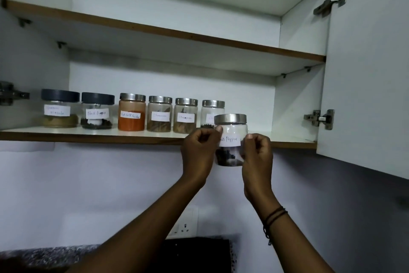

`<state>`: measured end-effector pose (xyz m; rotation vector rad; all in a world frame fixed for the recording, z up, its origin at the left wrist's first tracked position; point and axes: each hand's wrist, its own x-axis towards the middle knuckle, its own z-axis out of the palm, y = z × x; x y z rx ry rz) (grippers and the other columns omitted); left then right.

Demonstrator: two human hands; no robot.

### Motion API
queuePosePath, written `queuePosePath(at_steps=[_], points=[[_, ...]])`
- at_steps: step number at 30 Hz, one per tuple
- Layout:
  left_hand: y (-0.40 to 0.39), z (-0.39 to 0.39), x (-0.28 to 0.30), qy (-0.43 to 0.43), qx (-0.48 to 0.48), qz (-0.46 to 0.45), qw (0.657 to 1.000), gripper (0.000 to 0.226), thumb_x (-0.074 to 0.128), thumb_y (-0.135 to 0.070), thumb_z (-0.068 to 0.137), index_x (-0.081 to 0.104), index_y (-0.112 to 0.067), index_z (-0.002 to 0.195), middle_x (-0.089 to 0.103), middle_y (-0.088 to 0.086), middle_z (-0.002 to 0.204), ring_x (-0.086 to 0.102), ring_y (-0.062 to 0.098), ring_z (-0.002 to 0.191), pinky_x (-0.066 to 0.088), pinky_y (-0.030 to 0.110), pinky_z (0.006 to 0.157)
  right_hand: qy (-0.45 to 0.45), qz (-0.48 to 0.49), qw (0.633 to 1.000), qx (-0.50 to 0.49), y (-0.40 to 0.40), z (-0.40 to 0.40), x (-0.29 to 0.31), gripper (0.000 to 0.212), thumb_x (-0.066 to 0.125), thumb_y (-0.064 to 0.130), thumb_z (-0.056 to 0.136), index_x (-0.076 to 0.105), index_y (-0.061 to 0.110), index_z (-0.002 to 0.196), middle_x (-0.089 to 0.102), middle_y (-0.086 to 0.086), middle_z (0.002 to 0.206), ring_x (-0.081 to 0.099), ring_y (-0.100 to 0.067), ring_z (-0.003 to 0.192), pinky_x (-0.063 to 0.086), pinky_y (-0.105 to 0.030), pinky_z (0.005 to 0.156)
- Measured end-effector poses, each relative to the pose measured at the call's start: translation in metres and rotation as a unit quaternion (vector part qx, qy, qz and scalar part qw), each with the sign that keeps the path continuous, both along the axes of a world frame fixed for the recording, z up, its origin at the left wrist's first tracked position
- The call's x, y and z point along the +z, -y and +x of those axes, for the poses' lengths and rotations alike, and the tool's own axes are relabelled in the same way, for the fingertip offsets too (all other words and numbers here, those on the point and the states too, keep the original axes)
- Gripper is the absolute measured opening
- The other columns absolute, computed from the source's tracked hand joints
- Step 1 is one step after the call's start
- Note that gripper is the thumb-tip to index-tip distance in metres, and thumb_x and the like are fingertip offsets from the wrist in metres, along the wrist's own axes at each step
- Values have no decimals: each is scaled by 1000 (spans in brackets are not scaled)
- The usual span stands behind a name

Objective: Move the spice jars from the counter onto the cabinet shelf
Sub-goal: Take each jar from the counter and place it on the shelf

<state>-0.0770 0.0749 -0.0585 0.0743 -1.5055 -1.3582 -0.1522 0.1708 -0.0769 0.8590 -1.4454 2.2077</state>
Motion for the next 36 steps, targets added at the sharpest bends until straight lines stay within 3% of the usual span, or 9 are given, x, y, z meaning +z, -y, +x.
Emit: queuePosePath(at_steps=[4,8,11,14,18,23,30,33,36], points=[[-8,-24,30,-16,18,-9,1000,17,66,-37,92,73,-22,85,75,-1,83,69,14,81,56,31,74,-83,47,991,-97,-6,-18,34,11,49,29,99,59,26,102,64,9,96,59,3,84,45,-12,67],[-10,-53,49,2,11,0,1000,22,62,-20,94,71,-9,111,75,12,102,70,26,94,58,44,88,-95,159,972,-145,-4,-48,55,28,50,23,96,63,13,117,57,-9,121,60,-24,101,51,-35,87],[-9,-73,55,36,15,-40,998,25,57,-6,93,69,-9,115,74,10,102,71,27,93,59,36,83,-98,220,958,-156,-2,-69,63,28,46,19,96,62,8,115,57,-17,121,58,-30,105,50,-41,93],[-10,-87,59,80,40,-86,992,30,54,0,87,67,-9,113,71,8,107,67,22,94,55,22,72,-104,248,946,-179,0,-84,67,28,45,18,97,59,10,120,60,-16,120,59,-31,105,50,-38,90],[-13,-102,64,133,29,-126,983,39,55,4,85,59,-1,124,62,13,120,60,25,102,57,36,86,-91,259,947,-168,2,-100,70,30,47,10,95,57,12,123,64,-12,120,62,-32,103,50,-36,85],[-13,-113,67,177,19,-162,971,24,55,3,86,55,-4,109,58,16,109,62,34,100,54,42,80,-82,354,919,-156,9,-124,81,24,47,2,94,47,3,118,62,-18,119,57,-29,95,39,-28,73],[-4,-120,69,236,1,-202,951,29,56,-1,87,52,-1,115,57,20,116,58,26,91,50,29,65,-101,473,863,-147,20,-136,83,42,52,7,93,36,-1,130,58,-22,123,57,-33,102,40,-30,77],[1,-121,66,238,9,-214,948,27,55,-5,90,53,1,116,60,20,116,61,32,103,53,45,88,-100,459,874,-122,18,-135,81,38,52,10,94,39,0,128,59,-18,120,57,-34,106,40,-29,73],[1,-118,59,188,16,-199,962,11,57,-14,94,59,-10,103,64,7,106,61,19,93,52,35,82,-104,384,913,-85,7,-124,74,14,52,14,94,51,13,107,60,-3,106,56,-22,93,39,-22,63]])
